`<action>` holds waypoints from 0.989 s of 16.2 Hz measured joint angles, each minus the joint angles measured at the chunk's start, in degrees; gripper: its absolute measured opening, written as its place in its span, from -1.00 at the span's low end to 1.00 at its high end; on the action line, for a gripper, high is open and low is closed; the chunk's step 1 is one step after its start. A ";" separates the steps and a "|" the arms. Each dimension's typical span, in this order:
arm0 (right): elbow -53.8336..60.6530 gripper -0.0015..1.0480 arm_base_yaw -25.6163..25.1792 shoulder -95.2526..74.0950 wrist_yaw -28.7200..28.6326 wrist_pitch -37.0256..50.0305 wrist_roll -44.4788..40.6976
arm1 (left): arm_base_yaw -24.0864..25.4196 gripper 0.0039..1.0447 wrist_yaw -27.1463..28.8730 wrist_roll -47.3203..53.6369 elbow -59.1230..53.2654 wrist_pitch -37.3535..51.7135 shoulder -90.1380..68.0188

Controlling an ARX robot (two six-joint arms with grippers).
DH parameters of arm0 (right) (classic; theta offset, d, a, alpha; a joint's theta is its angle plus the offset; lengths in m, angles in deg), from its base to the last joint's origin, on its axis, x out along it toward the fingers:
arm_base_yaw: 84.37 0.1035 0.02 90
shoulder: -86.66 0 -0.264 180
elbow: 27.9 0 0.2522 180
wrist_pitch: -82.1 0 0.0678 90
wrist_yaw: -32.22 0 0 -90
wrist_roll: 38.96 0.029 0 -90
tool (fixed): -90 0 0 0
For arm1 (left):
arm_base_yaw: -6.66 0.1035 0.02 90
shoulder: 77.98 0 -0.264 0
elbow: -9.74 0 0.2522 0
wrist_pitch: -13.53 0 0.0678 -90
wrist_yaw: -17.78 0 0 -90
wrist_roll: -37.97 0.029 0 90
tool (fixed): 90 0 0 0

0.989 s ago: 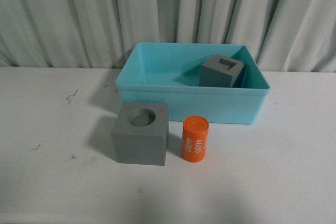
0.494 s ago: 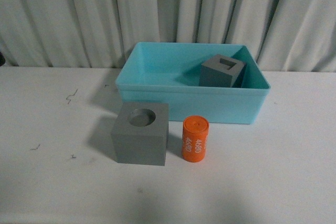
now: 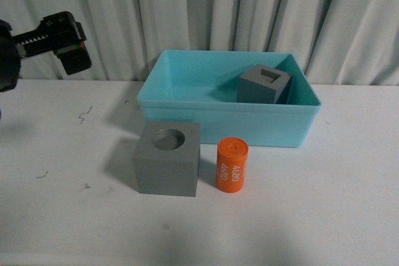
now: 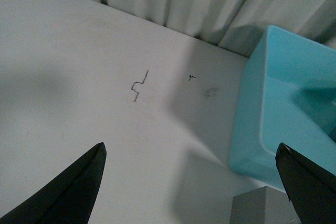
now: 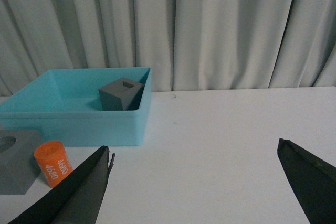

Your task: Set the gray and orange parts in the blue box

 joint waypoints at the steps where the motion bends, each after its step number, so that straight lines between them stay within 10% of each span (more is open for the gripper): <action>1: 0.00 0.87 0.00 0.00 0.02 0.00 0.00 | -0.72 0.88 -0.39 0.98 1.25 0.74 -1.95; 16: 0.00 0.87 0.00 0.00 0.00 0.00 0.00 | -6.51 0.88 -5.92 11.45 5.16 6.43 -14.25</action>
